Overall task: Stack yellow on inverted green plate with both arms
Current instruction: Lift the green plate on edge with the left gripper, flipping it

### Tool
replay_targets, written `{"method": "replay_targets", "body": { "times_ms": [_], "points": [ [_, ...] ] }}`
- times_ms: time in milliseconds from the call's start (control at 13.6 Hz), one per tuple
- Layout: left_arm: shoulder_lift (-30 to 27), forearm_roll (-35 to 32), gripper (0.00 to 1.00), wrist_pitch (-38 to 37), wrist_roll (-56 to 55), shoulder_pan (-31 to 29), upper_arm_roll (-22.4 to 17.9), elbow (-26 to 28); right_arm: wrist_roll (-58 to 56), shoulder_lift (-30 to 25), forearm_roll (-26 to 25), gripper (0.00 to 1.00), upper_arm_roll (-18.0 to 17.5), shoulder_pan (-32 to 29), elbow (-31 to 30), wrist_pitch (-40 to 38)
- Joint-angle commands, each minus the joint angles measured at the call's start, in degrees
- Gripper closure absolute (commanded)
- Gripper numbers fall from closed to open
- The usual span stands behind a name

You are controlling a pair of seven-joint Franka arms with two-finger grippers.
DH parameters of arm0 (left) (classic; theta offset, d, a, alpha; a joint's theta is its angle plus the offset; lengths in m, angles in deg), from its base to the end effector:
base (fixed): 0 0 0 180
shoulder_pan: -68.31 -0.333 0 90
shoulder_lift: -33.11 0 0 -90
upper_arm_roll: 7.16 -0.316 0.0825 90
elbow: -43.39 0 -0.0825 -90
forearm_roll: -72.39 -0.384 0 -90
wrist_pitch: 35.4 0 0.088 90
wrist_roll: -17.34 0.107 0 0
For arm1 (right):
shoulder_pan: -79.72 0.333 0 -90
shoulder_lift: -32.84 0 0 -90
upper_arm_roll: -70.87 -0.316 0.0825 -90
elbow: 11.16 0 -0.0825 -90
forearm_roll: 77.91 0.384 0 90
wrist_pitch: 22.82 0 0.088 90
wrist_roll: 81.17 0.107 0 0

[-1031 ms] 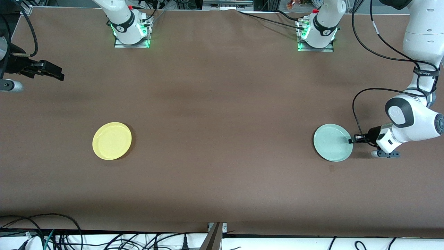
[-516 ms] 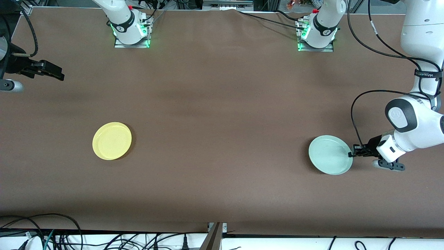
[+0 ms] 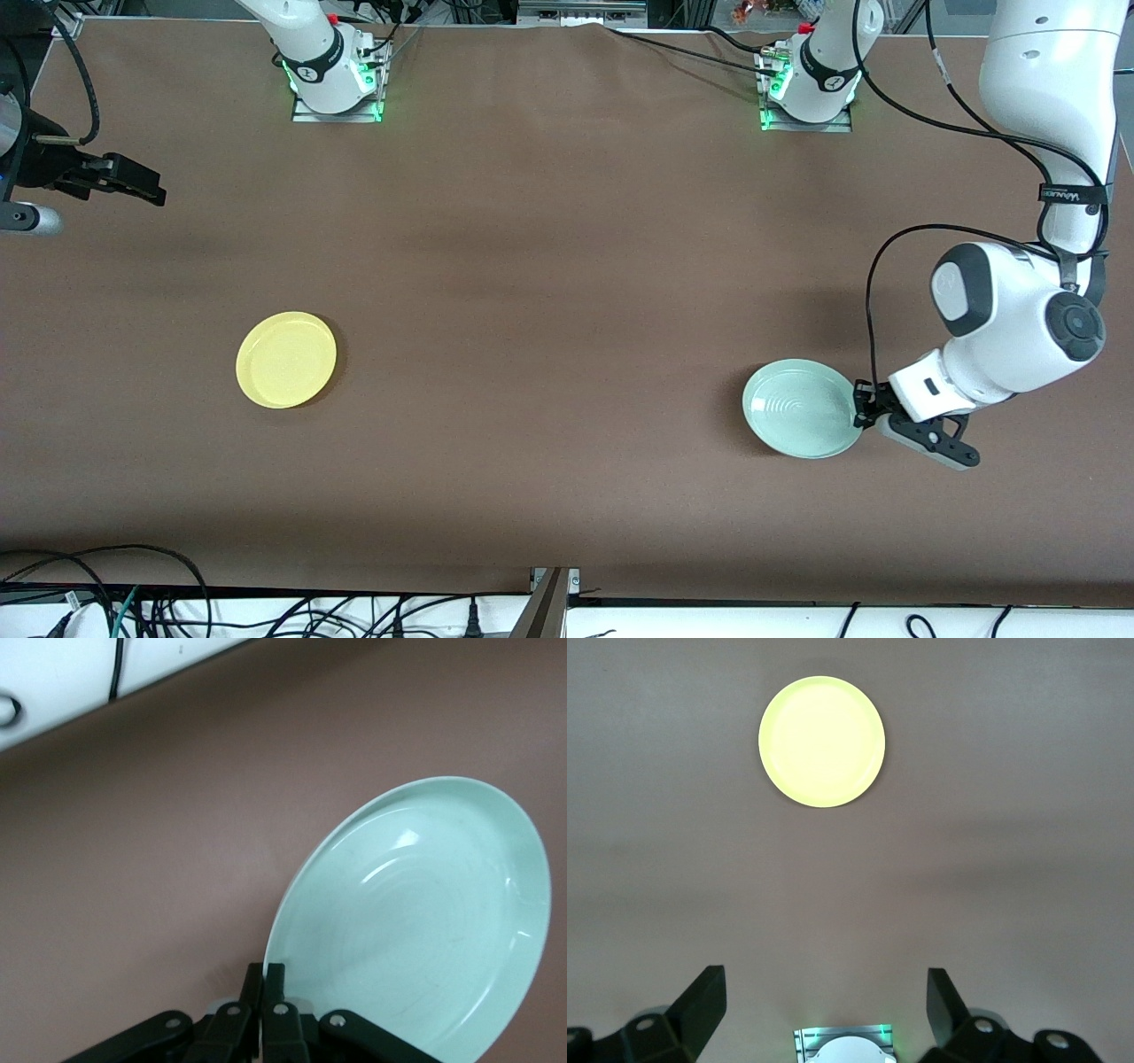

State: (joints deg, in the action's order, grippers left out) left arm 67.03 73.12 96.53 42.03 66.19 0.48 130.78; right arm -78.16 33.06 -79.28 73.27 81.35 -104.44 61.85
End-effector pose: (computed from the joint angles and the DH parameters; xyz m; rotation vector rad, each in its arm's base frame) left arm 0.7200 -0.0535 0.3342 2.9848 -0.7464 0.3104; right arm 0.5425 -0.0100 0.5884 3.1036 -0.1030 -0.2390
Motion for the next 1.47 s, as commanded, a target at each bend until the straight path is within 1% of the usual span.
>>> {"method": "replay_targets", "body": {
  "times_ms": [0, 221, 368, 516, 589, 810, 957, 1105, 1252, 1399],
  "points": [
    [-0.35, -13.85, 1.0, 2.54, -5.93, 1.32, 4.29, -1.08, 0.07, 0.22, 0.93, 0.0, -0.29, -0.04, 1.08, -0.99],
    [-0.26, -35.02, 1.0, 3.87, -16.82, 4.04, 7.55, -1.08, 0.07, 0.13, 0.84, 0.0, -0.46, 0.05, 1.08, -0.91],
    [-0.26, -47.68, 1.0, 3.87, -23.77, 5.62, 10.01, -1.08, 0.16, 0.13, 0.84, 0.0, -0.46, 0.13, 1.17, -0.91],
    [-0.26, -59.12, 1.0, 3.52, -31.24, 7.99, 10.73, -0.82, 0.07, 0.13, 0.93, 0.0, -0.46, 0.13, 1.17, -0.91],
    [-0.09, -63.0, 1.0, 3.25, -33.71, 9.48, 10.73, -0.65, 0.07, 0.13, 0.93, 0.0, -0.46, 0.13, 1.08, -0.99],
    [0.79, -70.05, 1.0, 3.16, -34.97, 12.39, 10.73, -0.56, 0.07, 0.04, 0.93, 0.0, -0.46, 0.13, 1.0, -0.99],
    [1.4, -73.48, 1.0, 3.08, -35.84, 13.53, 10.73, -0.38, 0.07, 0.13, 0.93, 0.0, -0.46, 0.13, 1.08, -0.99],
    [1.93, -75.86, 1.0, 2.12, -39.17, 15.03, 10.73, 0.41, 0.07, 0.13, 0.93, 0.0, -0.38, 0.13, 1.08, -0.91],
    [2.72, -80.85, 1.0, -0.95, -43.03, 16.78, 10.73, 0.41, 0.07, -0.04, 0.93, 0.0, -0.46, 0.13, 1.0, -1.08],
    [3.69, -85.17, 1.0, -6.04, -47.77, 19.33, 10.81, 0.5, 0.07, 0.04, 0.93, 0.0, -0.38, 0.13, 1.0, -0.99]
  ]
}}
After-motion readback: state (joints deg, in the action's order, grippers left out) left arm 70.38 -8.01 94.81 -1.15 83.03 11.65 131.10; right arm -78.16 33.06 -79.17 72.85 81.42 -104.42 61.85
